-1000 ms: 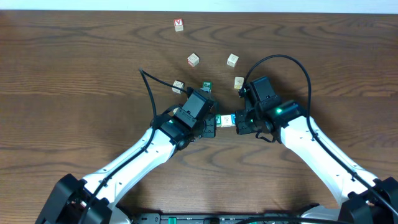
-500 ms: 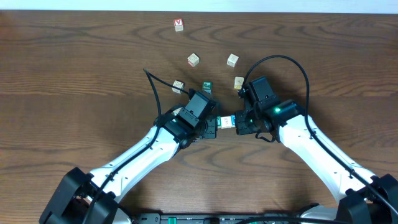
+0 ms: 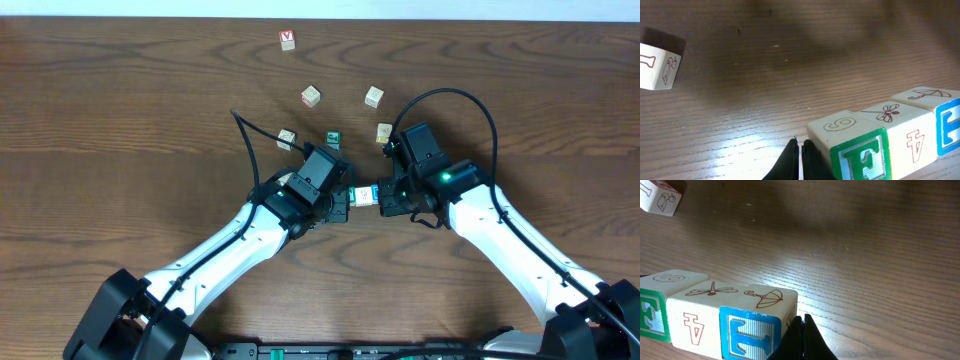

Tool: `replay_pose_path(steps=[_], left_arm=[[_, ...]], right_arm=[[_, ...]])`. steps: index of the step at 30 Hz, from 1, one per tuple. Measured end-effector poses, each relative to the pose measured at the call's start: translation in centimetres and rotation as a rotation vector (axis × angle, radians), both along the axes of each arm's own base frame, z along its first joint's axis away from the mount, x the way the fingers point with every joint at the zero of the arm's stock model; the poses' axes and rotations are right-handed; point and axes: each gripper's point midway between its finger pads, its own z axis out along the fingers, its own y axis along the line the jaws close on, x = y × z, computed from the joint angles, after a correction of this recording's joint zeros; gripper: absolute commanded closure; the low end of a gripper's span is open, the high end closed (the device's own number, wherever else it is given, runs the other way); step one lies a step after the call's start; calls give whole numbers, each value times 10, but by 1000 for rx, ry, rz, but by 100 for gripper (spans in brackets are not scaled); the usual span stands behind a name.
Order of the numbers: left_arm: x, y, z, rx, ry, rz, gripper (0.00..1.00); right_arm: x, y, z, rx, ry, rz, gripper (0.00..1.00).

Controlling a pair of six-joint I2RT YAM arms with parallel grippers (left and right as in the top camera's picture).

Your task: Lift 3 blocks

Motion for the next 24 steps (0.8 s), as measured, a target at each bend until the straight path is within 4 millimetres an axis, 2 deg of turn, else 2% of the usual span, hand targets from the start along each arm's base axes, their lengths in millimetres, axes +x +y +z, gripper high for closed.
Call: replay_pose_path(steps=[9,24], left_arm=[[-1,1,-2,6,7,0,93],[-2,2,-20,45,36,1,93]], right_arm=[[1,1,-6,-5,10,0,99],[2,4,-21,-37,30,10,99]])
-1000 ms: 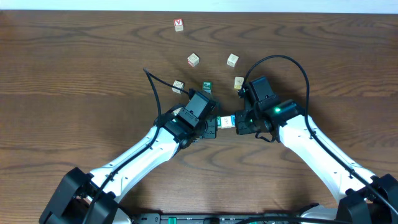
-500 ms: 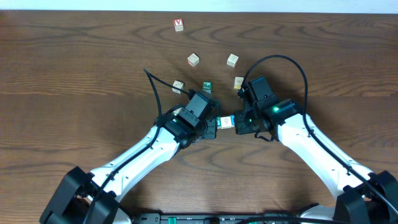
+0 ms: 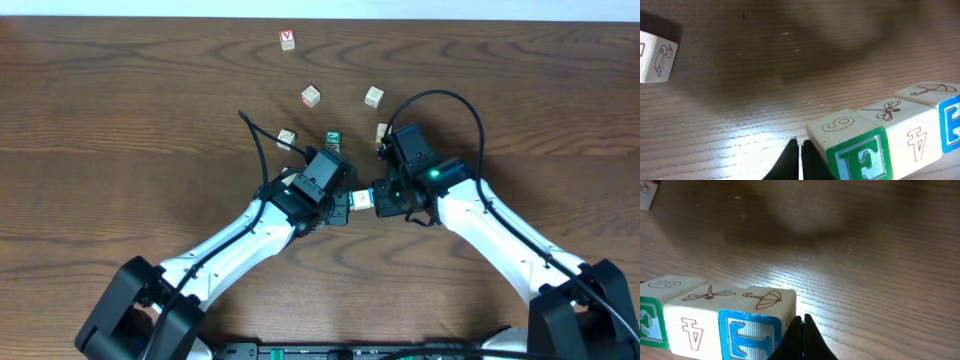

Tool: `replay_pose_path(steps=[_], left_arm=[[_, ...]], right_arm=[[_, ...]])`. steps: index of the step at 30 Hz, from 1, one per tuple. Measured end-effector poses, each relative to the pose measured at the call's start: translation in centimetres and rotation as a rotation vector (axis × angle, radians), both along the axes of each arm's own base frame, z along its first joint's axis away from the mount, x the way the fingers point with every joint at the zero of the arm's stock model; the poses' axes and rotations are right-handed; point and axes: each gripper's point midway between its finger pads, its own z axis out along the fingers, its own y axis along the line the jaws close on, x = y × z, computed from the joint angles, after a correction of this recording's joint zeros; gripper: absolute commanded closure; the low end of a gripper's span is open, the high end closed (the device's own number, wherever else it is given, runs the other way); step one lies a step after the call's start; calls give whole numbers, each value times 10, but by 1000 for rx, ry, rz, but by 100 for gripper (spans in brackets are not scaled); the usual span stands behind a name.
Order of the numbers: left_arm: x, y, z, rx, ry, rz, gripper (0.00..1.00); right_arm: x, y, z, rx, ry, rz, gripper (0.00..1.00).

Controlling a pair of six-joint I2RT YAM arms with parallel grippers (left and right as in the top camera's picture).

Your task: Lift 3 blocks

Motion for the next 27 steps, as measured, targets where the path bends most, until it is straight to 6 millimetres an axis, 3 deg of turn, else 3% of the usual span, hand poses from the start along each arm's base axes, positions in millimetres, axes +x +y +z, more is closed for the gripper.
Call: replay_pose_path(steps=[27], left_arm=[[2,-1,-11,7,18,19,93]], right_arm=[[0,-2,-8,-15,14,-30,99]])
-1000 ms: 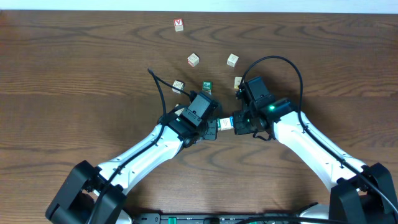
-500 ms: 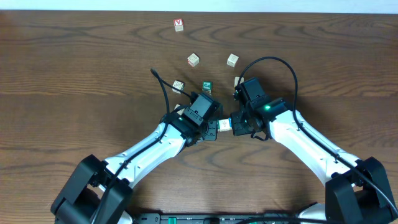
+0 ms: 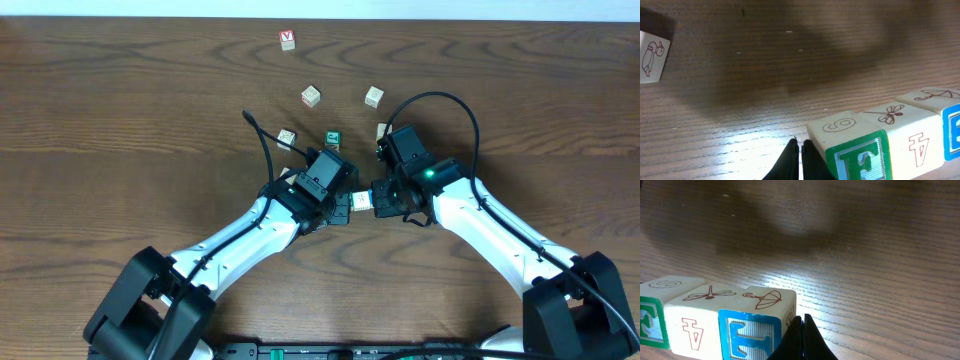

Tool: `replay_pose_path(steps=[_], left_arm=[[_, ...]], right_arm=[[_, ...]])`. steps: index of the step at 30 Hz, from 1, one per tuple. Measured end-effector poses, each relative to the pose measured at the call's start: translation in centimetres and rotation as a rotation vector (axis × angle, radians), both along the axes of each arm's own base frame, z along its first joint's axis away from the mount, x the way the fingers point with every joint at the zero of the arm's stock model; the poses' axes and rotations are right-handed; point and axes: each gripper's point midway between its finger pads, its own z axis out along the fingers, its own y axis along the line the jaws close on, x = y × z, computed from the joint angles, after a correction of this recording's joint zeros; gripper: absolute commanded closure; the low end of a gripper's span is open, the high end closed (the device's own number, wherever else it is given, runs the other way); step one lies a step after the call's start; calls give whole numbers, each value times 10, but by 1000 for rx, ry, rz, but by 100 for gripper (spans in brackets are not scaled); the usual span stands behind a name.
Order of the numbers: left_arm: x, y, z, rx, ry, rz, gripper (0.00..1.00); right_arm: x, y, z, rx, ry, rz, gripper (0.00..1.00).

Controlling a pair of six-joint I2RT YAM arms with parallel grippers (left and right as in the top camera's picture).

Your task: Lift 3 blocks

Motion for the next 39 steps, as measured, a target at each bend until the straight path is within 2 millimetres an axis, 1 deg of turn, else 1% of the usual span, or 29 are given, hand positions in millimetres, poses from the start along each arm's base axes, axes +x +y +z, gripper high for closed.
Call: replay_pose_path(steps=[7,17,29,34,39], left_arm=[[0,0,-1,-2,1,6,92],[1,-1,-4,0,4,6,93],[4,-2,-2,-4,-11,10,93],[6,0,-2,4,-16,17,93],[7,1,-2,11,-23,22,93]], right_arm=[[0,0,-1,3,-1,-7,99],[-5,-2,-14,7,4,-27,99],[-3,-3,-14,8,1,-45,99],[0,1,-12,28,-12,-54,99],[0,2,-12,42,-6,-66,99]])
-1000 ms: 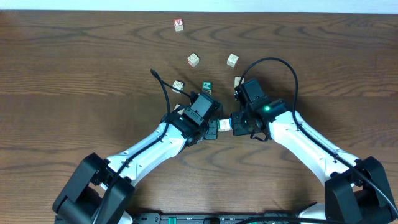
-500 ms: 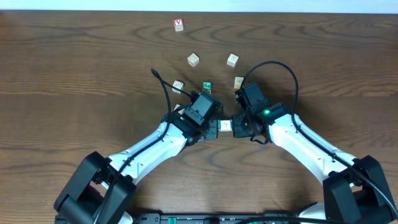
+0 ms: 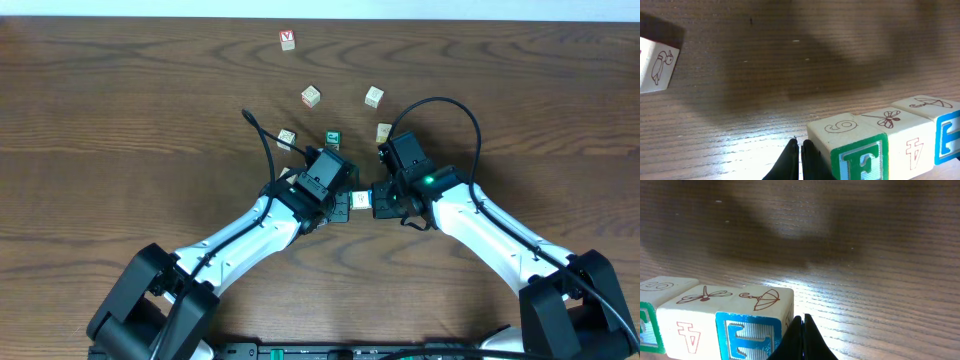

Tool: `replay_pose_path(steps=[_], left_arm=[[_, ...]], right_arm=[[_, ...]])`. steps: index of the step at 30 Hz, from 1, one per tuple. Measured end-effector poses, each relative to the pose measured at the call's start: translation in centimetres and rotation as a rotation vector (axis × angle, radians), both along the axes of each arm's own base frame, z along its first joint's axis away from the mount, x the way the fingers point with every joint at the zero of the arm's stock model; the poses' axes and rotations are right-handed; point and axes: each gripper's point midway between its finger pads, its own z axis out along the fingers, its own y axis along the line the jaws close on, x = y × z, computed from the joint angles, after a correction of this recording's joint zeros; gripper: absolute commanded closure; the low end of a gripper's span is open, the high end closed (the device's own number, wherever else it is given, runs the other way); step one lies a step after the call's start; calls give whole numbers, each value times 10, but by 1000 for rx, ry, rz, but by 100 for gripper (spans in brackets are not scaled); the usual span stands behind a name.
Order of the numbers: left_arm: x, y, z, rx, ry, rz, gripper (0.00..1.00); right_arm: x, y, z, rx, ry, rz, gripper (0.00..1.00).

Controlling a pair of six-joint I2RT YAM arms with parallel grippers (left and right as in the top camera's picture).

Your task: Lift 3 blocks

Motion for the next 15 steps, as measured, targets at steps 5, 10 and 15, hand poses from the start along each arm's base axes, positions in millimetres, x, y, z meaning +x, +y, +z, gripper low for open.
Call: replay_pose_path(steps=[5,10,15], left_arm=[[0,0,0,0,0,0,93],[0,0,-1,-1,-1,1,93],[-2,1,-6,-5,3,9,93]], right_arm=[[0,0,0,2,2,-3,99],[-2,0,-1,4,7,-7,99],[-3,1,-2,13,15,-5,99]])
